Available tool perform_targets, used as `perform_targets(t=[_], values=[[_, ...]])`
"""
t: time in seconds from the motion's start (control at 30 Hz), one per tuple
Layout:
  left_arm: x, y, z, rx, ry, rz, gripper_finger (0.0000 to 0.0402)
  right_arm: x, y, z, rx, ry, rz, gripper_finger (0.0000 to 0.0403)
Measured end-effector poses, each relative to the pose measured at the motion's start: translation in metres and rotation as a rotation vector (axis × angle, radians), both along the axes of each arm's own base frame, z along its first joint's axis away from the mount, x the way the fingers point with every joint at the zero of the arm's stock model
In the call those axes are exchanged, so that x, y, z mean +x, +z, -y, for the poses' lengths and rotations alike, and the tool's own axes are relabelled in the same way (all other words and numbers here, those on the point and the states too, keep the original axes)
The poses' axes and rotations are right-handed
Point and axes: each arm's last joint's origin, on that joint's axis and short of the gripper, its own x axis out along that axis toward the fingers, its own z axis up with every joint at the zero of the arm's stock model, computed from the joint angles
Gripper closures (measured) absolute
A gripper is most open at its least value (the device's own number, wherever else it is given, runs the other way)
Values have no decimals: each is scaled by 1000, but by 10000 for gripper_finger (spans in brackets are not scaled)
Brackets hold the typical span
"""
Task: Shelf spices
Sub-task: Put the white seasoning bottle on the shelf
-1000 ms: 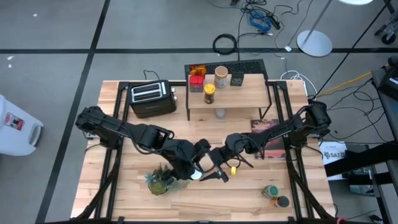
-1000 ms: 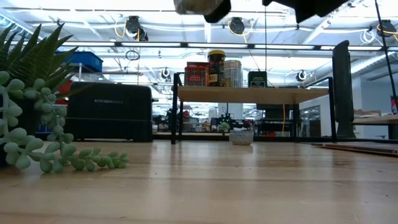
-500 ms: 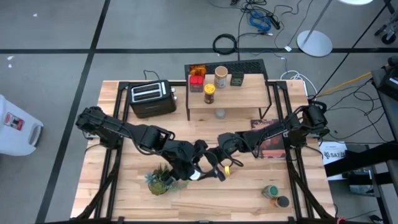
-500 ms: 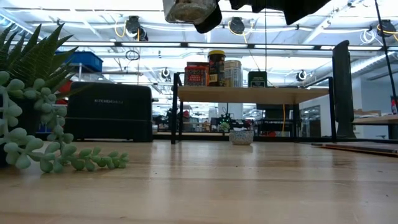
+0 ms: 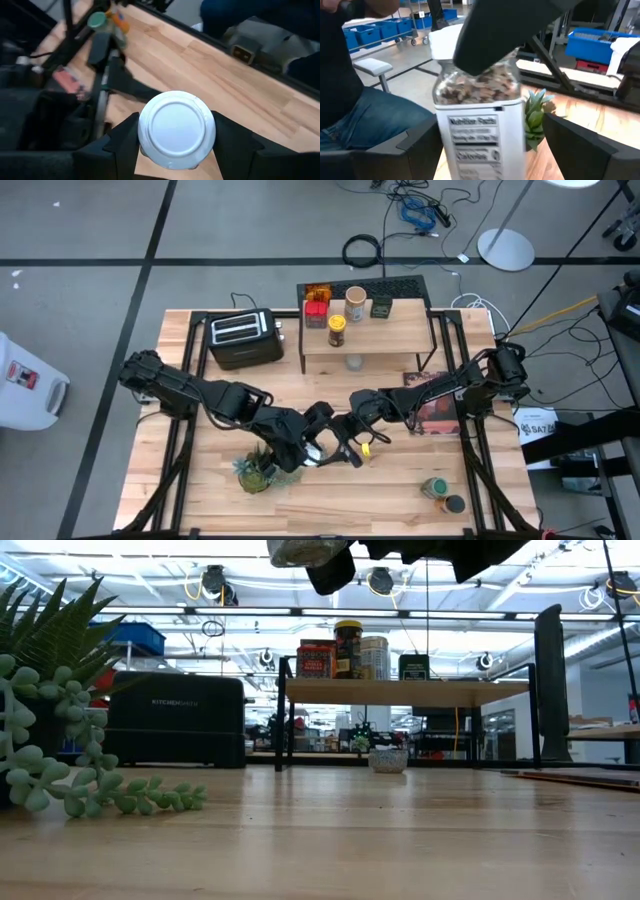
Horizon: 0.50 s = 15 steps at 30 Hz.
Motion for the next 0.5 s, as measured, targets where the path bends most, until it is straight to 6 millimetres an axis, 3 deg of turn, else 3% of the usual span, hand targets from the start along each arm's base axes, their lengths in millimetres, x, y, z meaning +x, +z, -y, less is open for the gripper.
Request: perform_targets(t=[0.17,0.5], values=[[-8,10,0,4,9,38,191,0,2,2,-3,-3,16,87],[-7,10,-1,20,23,42,191,0,2,1,-8,14,17,89]])
